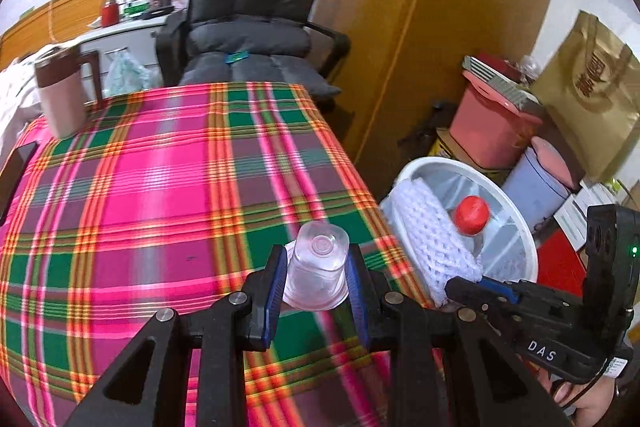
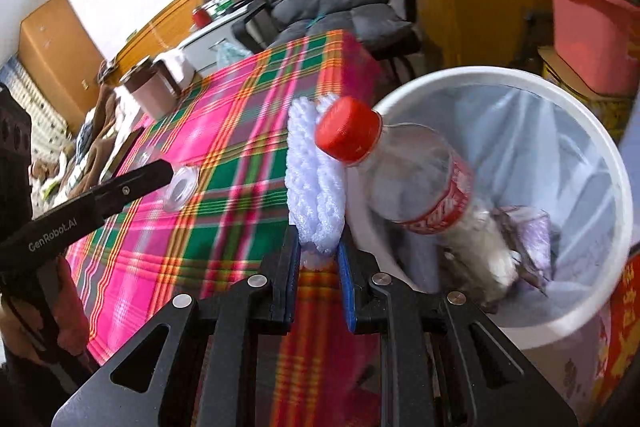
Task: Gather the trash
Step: 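Carry the cup and foam net in both tools over the trash bin, then open both tools to drop the cup and net into the bin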
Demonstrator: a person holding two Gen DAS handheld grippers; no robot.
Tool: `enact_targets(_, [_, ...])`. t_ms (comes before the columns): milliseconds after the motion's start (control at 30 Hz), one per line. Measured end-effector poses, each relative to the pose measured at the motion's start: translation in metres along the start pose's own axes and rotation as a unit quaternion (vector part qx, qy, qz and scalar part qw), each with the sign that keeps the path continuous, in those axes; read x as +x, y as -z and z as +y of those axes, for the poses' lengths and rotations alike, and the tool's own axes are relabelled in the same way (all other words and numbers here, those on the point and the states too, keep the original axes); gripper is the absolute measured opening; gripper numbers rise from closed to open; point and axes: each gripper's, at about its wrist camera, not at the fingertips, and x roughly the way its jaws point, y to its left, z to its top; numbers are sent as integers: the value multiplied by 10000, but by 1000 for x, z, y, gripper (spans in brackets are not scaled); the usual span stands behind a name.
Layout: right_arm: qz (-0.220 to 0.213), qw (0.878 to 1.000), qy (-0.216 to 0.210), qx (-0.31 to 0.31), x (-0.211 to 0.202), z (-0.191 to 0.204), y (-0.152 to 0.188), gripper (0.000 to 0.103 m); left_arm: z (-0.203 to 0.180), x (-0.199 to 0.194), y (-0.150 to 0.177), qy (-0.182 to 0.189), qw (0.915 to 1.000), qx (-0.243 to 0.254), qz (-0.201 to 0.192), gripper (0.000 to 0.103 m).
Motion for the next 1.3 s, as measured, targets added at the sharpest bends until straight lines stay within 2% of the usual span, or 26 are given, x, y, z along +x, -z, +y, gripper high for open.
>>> enact_targets(233, [-236, 9994, 60, 241, -23, -28, 8, 20, -34, 12, -6, 255, 9994, 244, 31, 30])
enact_targets(500, [-460, 9975, 241, 479, -41, -55, 8, 20, -78, 30, -15, 723, 9960, 517, 38, 30])
enact_targets(700, [-412, 9968, 365, 576, -45, -67, 12, 21, -102, 47, -18, 1007, 9926, 673, 121, 30])
enact_targets(1067, [-259, 9968, 449, 611, -44, -76, 11, 24, -118, 74, -15, 1197, 9890, 805, 327, 30])
enact_targets(1167, [-257, 9965, 548, 581, -43, -75, 11, 29, -120, 79, -15, 1246, 9880, 835, 365, 30])
enact_targets(1233, [-279, 9963, 561, 594, -44, -77, 11, 37, -120, 81, -14, 1267, 9875, 854, 376, 31])
enact_targets(1300, [-313, 9962, 555, 594, -45, -76, 11, 39, -120, 81, -13, 1300, 9871, 858, 365, 40])
